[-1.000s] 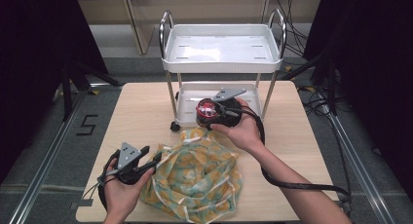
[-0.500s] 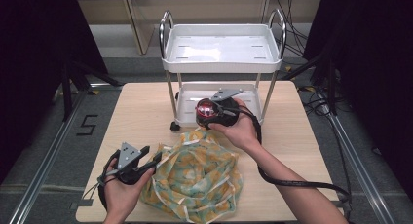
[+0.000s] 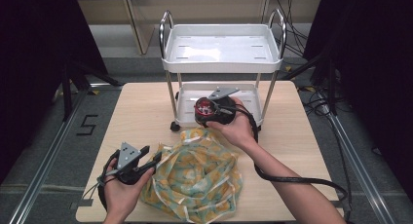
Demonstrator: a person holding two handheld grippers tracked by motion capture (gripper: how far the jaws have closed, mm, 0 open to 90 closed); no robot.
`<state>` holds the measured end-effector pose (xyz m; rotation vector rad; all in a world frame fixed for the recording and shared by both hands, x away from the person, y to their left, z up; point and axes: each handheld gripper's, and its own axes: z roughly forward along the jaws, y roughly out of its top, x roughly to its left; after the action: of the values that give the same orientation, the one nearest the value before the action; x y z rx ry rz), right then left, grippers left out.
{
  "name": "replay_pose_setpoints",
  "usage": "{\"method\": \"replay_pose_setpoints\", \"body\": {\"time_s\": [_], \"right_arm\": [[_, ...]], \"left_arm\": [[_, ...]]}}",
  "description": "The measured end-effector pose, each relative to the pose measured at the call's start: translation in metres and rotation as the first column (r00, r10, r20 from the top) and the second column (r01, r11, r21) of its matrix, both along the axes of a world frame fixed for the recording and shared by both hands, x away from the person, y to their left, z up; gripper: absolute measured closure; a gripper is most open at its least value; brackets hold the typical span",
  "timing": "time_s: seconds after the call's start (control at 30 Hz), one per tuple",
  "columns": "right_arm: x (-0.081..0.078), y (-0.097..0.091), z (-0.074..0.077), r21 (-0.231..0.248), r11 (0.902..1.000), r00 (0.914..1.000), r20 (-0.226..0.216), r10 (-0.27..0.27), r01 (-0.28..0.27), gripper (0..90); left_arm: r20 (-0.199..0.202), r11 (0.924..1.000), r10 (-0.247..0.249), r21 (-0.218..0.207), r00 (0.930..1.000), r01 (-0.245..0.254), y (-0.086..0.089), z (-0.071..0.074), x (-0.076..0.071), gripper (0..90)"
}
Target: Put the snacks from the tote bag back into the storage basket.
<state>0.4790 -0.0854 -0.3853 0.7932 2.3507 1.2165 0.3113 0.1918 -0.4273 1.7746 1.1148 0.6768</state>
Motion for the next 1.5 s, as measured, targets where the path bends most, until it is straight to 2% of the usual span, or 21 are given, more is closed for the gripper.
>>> {"method": "replay_pose_setpoints", "body": {"time_s": [0.03, 0.1, 0.27, 0.33, 0.4, 0.43, 0.57, 0.67, 0.77, 0.87, 0.9, 1.0, 1.4, 1.43, 1.5], "right_arm": [[0.0, 0.001, -0.001, 0.011, 0.9999, 0.9998, -0.017, -0.009, 0.009, 26.4], [0.001, 0.0, -0.001, 0.008, 0.9998, 0.9998, 0.004, -0.019, 0.019, 26.4], [0.004, -0.001, 0.0, 0.007, 0.9997, 0.9998, -0.006, -0.021, 0.021, 26.4], [0.006, 0.0, 0.0, 0.011, 0.9996, 0.9995, 0.018, -0.026, 0.026, 26.4], [0.006, 0.0, 0.002, 0.008, 0.9995, 0.9996, 0.003, -0.029, 0.029, 26.4], [0.007, 0.001, 0.001, 0.017, 0.9991, 0.9991, 0.016, -0.039, 0.039, 26.4], [0.009, 0.0, 0.002, 0.003, 0.9991, 0.9991, 0.001, -0.041, 0.041, 26.4], [0.011, 0.002, 0.0, 0.004, 0.9994, 0.9992, 0.017, -0.035, 0.035, 26.4], [0.012, 0.003, 0.0, 0.002, 0.999, 0.999, -0.001, -0.045, 0.045, 26.4], [0.014, 0.004, -0.001, 0.005, 0.9991, 0.9991, 0.0, -0.041, 0.041, 26.4], [0.015, 0.004, -0.002, -0.003, 0.9996, 0.9994, 0.017, -0.029, 0.029, 26.4], [0.015, 0.005, -0.003, -0.005, 0.9993, 0.9993, -0.002, -0.038, 0.038, 26.4], [0.02, 0.006, -0.007, -0.004, 0.9981, 0.998, -0.015, -0.061, 0.061, 26.4], [0.02, 0.006, -0.007, -0.002, 0.9986, 0.9982, -0.028, -0.052, 0.052, 26.4], [0.022, 0.005, -0.008, -0.014, 0.9985, 0.9985, -0.013, -0.053, 0.053, 26.4]], "left_arm": [[-0.001, 1.0, -0.001, 0.001, 1.0, 0.001, 0.0, 0.0, 0.0, 50.2], [-0.009, 0.9999, 0.007, -0.01, 0.9999, -0.007, -0.001, 0.0, 0.0, 50.1], [-0.006, 0.9999, 0.004, -0.013, 1.0, -0.004, -0.001, 0.0, 0.0, 50.1], [-0.006, 0.9999, 0.003, -0.012, 1.0, -0.003, -0.001, 0.0, 0.0, 50.1], [-0.005, 0.9999, 0.005, -0.013, 1.0, -0.005, -0.001, 0.0, 0.0, 50.0], [-0.005, 0.9999, 0.005, -0.013, 1.0, -0.005, -0.001, 0.0, 0.0, 50.0], [-0.005, 0.9999, 0.005, -0.013, 1.0, -0.005, -0.001, 0.0, 0.0, 50.0], [-0.004, 0.9999, 0.003, -0.012, 1.0, -0.003, -0.001, 0.0, 0.0, 49.9], [-0.005, 0.9999, 0.003, -0.013, 1.0, -0.003, -0.001, 0.0, 0.0, 49.9], [-0.003, 0.9999, 0.004, -0.01, 1.0, -0.004, -0.001, 0.0, 0.0, 49.9], [0.003, 1.0, -0.004, 0.002, 1.0, 0.004, 0.0, 0.0, 0.0, 49.9], [0.002, 1.0, -0.004, 0.001, 1.0, 0.004, 0.0, 0.0, 0.0, 49.9], [0.001, 1.0, -0.004, 0.001, 1.0, 0.004, 0.0, 0.0, 0.0, 49.9], [0.0, 1.0, -0.005, 0.001, 1.0, 0.005, 0.0, 0.0, 0.0, 49.9], [0.001, 1.0, -0.006, 0.001, 1.0, 0.006, 0.0, 0.0, 0.0, 50.0]]}}
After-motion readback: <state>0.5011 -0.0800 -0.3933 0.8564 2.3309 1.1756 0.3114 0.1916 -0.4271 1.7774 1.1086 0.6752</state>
